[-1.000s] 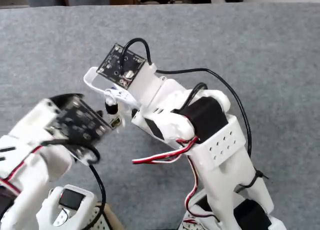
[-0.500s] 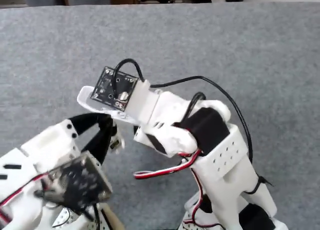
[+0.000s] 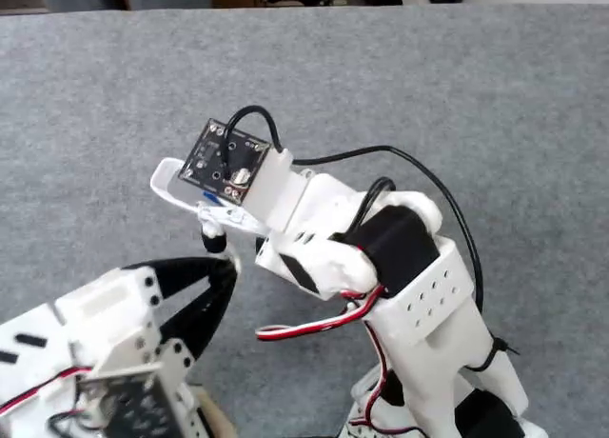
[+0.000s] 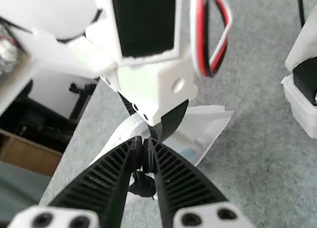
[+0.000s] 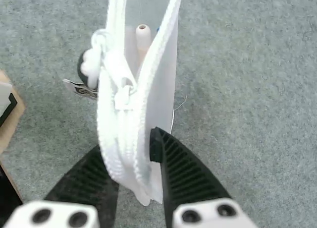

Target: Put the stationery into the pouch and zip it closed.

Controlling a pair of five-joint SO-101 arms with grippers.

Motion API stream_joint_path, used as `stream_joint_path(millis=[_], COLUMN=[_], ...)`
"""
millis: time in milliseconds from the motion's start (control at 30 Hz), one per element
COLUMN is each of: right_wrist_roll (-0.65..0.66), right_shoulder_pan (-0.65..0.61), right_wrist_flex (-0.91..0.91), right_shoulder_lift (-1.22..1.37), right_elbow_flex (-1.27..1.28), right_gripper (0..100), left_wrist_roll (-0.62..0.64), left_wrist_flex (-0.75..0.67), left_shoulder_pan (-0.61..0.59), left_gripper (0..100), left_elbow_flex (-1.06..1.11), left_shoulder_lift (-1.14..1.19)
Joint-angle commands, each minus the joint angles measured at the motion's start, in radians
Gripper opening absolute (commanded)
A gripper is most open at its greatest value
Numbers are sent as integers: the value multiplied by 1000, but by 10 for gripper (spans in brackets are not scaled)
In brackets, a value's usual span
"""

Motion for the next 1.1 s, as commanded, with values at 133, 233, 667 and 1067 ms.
stream_joint_path(millis=[133,233,667,1067], right_wrist_roll=[-54,-81,-258,-496], right_shoulder_pan=[-9,14,69,526], right_wrist_flex=[-5,-68,-180,-245], right_shoulder_lift=[53,56,56,10], right_elbow_flex=[19,25,-99,-226], right_gripper=[12,12,12,12], left_wrist_roll=[-2,0,121,388], left_wrist_flex=[-28,-28,-120,-238], left_shoulder_pan=[13,13,-357,-607], left_gripper=[37,36,36,36], left_elbow_flex=[64,73,410,519], left_shoulder_lift=[-41,-58,-71,-71])
